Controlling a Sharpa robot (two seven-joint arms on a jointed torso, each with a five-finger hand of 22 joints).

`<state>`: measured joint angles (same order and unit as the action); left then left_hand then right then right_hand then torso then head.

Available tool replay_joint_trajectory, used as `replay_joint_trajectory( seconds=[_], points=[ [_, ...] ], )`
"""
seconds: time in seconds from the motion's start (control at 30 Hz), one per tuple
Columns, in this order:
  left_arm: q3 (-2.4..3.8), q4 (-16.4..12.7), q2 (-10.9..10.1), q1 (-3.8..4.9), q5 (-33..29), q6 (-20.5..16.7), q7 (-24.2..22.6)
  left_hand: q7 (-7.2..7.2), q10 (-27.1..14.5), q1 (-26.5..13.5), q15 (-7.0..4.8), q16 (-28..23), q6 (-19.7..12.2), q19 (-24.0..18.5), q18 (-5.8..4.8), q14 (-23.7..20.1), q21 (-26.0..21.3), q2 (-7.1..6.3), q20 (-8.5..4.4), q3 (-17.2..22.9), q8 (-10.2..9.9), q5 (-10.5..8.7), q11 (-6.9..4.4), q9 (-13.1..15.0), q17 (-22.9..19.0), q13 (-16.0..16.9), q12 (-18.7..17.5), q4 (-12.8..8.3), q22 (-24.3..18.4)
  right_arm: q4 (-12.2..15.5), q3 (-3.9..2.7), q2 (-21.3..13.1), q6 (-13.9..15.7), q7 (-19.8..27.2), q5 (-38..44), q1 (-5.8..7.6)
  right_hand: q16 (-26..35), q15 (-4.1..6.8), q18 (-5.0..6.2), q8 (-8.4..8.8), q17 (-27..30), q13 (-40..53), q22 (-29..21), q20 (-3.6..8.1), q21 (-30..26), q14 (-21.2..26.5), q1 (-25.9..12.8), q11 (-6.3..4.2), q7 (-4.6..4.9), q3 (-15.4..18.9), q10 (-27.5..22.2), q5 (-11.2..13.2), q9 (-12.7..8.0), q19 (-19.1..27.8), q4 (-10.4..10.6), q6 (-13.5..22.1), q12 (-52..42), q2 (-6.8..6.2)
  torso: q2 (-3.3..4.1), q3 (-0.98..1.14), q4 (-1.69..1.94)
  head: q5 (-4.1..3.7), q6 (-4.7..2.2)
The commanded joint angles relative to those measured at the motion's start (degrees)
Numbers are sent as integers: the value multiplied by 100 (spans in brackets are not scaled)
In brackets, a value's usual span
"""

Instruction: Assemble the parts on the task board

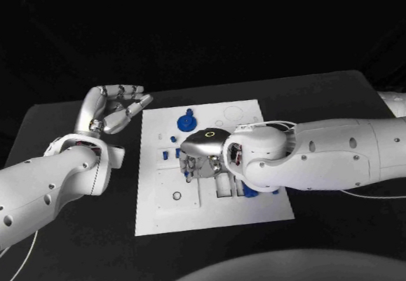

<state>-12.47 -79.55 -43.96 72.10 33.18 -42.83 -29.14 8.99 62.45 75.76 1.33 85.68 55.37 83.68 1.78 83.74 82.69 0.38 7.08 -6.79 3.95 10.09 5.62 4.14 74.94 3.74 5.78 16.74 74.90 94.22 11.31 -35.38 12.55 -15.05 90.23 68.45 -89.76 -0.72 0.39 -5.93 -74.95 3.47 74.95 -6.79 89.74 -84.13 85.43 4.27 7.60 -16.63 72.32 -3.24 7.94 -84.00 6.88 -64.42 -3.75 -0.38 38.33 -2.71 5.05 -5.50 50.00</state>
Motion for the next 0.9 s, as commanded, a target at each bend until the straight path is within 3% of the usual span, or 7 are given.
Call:
replay_joint_trajectory(
  seconds=[0.03, 0.9],
  points=[
    [4, -16, 2, 0, 25, 53, -64, 8, 29, -8, 8, -23, 49, 208, -2, 466, -22, 43, 12, -45, -13, 26, 4, 5, 1020, -5, 28, -5, 1264, -12, 0, 11, -140, -22, 82, -6, -24, -37, -39, -36, -1505, -6, 1505, -31, 26, -587, -12, 23, -20, -23, -25, -12, 25, -600, 1, -29, 37, 29, 0, 3, 3, -2, 0],
    [4, -23, -1, 0, 42, 59, -79, 8, 29, -8, 8, -23, 49, 208, -2, 466, -22, 43, 12, -45, -13, 26, 4, 5, 1020, -5, 28, -5, 1264, -51, 1, 29, -202, -28, -129, -17, -24, -45, -39, -26, -1505, -4, 1505, -41, 26, -587, -36, 30, -14, -23, -40, -9, 29, -600, 13, -19, 31, 27, 0, 0, 5, -21, 0]
  ],
)
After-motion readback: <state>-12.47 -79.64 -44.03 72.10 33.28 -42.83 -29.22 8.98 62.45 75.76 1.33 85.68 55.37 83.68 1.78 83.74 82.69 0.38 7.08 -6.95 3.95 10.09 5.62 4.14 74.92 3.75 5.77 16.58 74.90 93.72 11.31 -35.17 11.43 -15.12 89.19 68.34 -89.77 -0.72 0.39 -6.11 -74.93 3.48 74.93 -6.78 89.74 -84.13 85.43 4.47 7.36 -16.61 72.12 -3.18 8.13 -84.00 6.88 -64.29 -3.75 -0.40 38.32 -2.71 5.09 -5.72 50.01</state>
